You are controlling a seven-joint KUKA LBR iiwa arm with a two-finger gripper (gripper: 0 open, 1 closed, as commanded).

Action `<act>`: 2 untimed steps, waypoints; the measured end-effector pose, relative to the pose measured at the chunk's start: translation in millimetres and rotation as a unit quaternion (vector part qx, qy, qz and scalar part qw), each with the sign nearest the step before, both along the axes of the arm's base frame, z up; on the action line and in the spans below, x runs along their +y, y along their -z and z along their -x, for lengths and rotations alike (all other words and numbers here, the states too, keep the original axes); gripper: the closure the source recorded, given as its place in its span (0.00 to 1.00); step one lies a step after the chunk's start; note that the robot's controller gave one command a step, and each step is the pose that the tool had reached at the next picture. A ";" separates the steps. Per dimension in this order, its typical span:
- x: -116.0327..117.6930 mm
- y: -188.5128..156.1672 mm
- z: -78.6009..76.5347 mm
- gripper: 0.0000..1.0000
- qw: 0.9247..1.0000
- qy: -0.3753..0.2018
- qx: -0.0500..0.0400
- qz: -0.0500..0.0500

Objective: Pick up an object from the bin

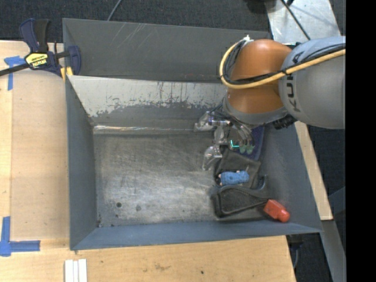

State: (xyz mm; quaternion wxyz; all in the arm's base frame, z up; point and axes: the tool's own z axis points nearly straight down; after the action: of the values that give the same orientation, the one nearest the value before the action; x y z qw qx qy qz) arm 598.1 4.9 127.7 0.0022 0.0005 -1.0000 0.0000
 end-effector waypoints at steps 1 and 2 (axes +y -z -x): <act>-80.9 20.6 7.4 0.00 0.999 0.039 -0.007 -0.001; -82.5 26.1 5.5 0.00 1.000 -0.022 -0.014 -0.001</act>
Offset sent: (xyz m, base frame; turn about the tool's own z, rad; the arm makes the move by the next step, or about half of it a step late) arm -0.0102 -0.0777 -0.0238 0.0668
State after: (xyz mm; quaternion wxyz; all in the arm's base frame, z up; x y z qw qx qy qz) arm 592.6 -77.5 101.6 -0.0114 0.0229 -0.9997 -0.0009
